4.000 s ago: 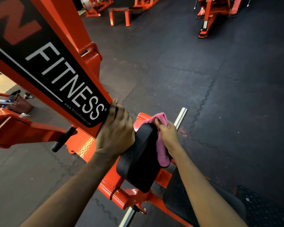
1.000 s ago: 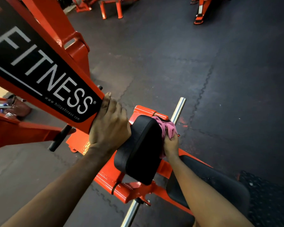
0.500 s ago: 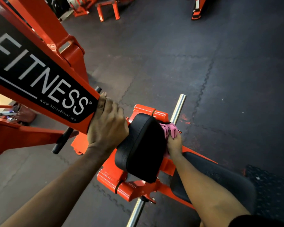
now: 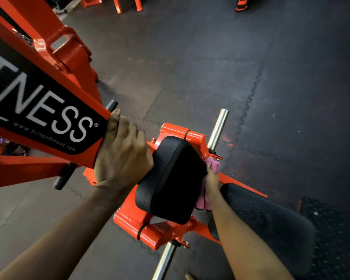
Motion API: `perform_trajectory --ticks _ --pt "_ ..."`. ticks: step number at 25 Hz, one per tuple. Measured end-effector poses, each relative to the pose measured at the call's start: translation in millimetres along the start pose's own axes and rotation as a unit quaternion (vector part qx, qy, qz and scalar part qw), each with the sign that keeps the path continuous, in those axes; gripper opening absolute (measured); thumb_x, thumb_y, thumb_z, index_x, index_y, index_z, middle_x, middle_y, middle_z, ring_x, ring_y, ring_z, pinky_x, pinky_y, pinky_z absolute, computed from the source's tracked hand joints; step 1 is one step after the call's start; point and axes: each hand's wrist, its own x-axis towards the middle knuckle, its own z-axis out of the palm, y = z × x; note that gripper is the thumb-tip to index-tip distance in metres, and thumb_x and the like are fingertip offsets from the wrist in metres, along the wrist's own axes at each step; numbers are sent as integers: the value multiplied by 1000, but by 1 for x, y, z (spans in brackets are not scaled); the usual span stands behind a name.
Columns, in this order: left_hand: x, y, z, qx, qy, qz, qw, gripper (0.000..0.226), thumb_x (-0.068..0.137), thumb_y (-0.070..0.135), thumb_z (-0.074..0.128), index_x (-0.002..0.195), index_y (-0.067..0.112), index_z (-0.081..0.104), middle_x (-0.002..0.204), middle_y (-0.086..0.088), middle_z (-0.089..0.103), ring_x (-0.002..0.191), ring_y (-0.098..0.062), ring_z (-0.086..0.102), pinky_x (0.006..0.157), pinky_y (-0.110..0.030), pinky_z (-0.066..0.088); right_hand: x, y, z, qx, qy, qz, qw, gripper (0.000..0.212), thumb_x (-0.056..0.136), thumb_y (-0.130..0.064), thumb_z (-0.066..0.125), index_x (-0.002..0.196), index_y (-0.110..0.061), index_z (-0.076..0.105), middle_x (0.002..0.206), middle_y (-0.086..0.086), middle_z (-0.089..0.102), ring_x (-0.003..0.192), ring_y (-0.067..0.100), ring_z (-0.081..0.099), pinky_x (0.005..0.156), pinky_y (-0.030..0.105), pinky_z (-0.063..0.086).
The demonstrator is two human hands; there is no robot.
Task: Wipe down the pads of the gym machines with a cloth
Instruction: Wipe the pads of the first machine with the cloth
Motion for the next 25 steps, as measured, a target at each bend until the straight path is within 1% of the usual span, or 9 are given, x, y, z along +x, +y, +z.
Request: perform_trajectory --ticks 4,8,10,12,14,17,20,22,25 --pt "2 1 7 -12 74 -24 997 24 86 14 45 87 -1 63 86 -25 60 107 -43 52 121 -49 21 31 17 4 68 -8 63 996 41 106 -49 41 123 -18 62 112 8 65 105 26 59 105 42 47" --pt "2 3 4 -12 49 -35 998 28 89 16 45 91 -4 65 90 -26 62 108 -44 51 121 -49 22 28 71 -13 36 25 123 991 87 87 -78 50 135 -6 58 136 19 61 123 34 58 112 49 41" --pt "2 2 3 -11 47 -38 998 29 89 17 44 91 -3 65 91 -26 61 109 -43 51 121 -49 21 17 64 -13 31 11 114 993 60 97 -59 53 131 -10 61 129 14 66 118 29 60 103 40 47" --pt "3 2 3 -14 57 -39 997 29 89 18 44 90 -3 65 91 -26 61 110 -43 51 121 -49 21 9 32 -4 48 25 71 996 32 101 -41 56 118 -15 64 105 7 69 102 27 63 81 30 50" --pt "2 2 4 -20 58 -42 997 29 89 18 45 90 -3 65 91 -26 62 110 -43 50 122 -48 19 15 13 7 79 20 54 995 31 99 -47 55 115 -22 65 101 4 67 102 29 65 83 31 51" --pt "3 2 5 -12 64 -42 997 30 91 19 45 90 -3 66 90 -25 62 110 -43 50 123 -46 16 24 46 6 91 8 78 993 60 93 -72 47 123 -24 65 127 1 66 114 23 62 109 43 46" --pt "2 3 5 -12 57 -46 997 32 91 20 44 91 -3 66 91 -25 62 112 -43 50 122 -46 16 29 137 -14 94 -3 112 989 98 62 -96 55 135 -31 61 140 -2 62 128 21 55 119 46 33" --pt "2 2 4 -11 46 -44 998 34 90 21 44 94 -4 67 94 -25 62 113 -43 49 122 -46 15 25 174 -29 96 12 100 990 94 60 -94 58 127 -29 66 131 0 68 121 21 60 115 45 38" --pt "2 1 3 -10 47 -44 998 34 89 21 45 95 -4 68 96 -26 64 114 -42 49 122 -46 14 -22 92 -13 33 30 90 995 42 95 -60 55 112 -23 66 125 3 67 104 19 61 101 34 44"
